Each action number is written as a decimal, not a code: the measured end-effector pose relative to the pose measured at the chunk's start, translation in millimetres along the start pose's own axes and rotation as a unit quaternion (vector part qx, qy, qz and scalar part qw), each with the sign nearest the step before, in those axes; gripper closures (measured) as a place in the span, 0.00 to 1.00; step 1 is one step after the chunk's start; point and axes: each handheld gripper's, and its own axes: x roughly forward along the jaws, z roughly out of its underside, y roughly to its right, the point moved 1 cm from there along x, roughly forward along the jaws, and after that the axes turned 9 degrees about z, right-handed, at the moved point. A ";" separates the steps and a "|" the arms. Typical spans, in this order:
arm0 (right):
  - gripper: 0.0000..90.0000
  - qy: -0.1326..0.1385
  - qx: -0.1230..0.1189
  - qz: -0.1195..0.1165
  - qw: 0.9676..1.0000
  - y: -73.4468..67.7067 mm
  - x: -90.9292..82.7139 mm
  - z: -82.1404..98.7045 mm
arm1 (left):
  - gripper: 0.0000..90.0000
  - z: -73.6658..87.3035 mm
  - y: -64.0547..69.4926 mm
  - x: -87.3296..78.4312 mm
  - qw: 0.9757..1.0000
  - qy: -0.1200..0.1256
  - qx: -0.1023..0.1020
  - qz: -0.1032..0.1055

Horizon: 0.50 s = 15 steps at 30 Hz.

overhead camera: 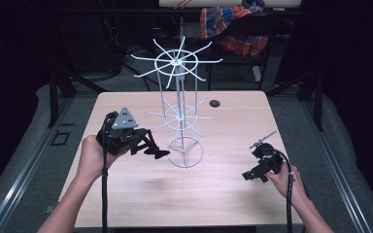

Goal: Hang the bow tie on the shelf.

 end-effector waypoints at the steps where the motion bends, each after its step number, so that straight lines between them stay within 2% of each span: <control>1: 0.11 -0.009 -0.013 0.003 1.000 1.4 -1.3 -0.7 | 0.99 -0.8 -0.3 0.2 1.000 -0.001 0.001 0.000; 2: 0.11 0.003 -0.003 0.001 1.000 -0.3 0.2 -0.2 | 0.99 -1.9 -0.9 0.3 1.000 -0.004 0.005 0.000; 3: 0.11 -0.010 -0.015 0.002 1.000 0.9 -1.5 -1.2 | 0.99 -2.8 -1.2 0.5 1.000 -0.005 0.006 0.000; 4: 0.11 -0.011 -0.016 0.002 1.000 0.9 -1.5 -1.2 | 0.99 -3.7 -1.6 0.8 1.000 -0.005 0.005 0.001; 5: 0.11 0.000 -0.005 0.003 1.000 -0.3 -0.1 -0.4 | 0.99 -4.9 -2.2 1.0 1.000 -0.007 0.006 0.001; 8: 0.11 -0.010 -0.015 0.003 1.000 1.7 -2.2 -0.6 | 0.99 -9.0 -3.4 2.1 1.000 -0.010 0.009 0.001; 9: 0.11 -0.004 -0.010 -0.002 1.000 1.3 -2.1 -0.4 | 0.99 -10.1 -3.5 2.5 1.000 -0.011 0.010 0.001; 15: 0.11 -0.011 -0.014 0.004 1.000 2.1 -2.9 0.8 | 0.99 -16.2 -6.7 8.5 1.000 -0.017 0.017 0.002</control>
